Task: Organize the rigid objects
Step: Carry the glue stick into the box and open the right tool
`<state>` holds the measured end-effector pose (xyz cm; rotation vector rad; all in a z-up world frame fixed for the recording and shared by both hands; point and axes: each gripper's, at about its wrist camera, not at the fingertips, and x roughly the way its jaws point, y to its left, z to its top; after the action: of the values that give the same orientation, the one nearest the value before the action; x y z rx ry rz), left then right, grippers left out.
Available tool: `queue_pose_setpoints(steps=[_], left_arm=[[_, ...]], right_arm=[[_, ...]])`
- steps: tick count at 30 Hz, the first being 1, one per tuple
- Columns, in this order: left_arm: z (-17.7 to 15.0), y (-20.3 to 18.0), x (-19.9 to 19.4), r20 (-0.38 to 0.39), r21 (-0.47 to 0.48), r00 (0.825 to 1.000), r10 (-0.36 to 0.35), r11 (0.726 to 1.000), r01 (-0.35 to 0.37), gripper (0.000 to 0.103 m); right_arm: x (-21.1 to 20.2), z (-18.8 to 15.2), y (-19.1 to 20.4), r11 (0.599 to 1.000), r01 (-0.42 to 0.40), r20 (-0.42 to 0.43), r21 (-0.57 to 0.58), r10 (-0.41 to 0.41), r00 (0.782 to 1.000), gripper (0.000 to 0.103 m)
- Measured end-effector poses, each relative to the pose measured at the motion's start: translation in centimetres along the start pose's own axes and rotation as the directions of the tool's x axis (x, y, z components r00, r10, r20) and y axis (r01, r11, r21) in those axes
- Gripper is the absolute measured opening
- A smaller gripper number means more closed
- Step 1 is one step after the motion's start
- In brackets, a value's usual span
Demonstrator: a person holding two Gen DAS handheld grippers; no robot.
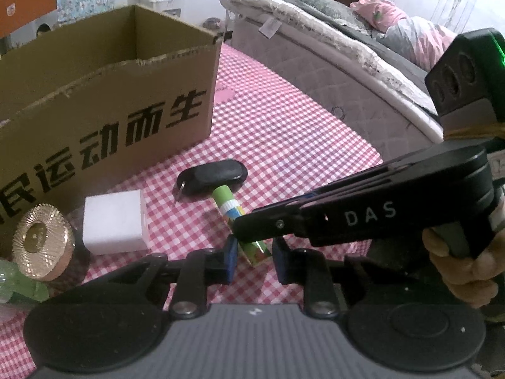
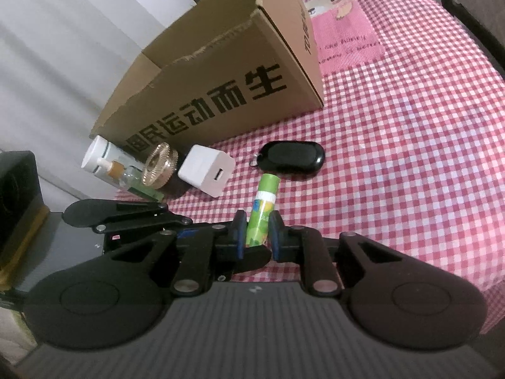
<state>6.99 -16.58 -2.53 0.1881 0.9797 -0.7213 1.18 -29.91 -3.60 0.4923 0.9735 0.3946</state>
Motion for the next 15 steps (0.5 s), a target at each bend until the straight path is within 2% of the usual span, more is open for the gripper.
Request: queue_pose_setpoints(steps=[10, 15], left_arm=[[1.2, -0.1, -5.6, 0.127, 0.029, 0.991, 0.047, 0.998, -0.051, 0.025], [3.3, 1.7, -9.1, 0.182, 0.014, 0.978, 0.103, 0.994, -0.108, 0.025]], right_arm=[[-3.4, 1.0, 4.0, 0.997, -0.016, 0.097, -0.081, 0.024, 0.995, 0.015], [-4.0, 4.2, 7.2, 0.984, -0.058, 0.137, -0.169, 0.081, 0.987, 0.015]])
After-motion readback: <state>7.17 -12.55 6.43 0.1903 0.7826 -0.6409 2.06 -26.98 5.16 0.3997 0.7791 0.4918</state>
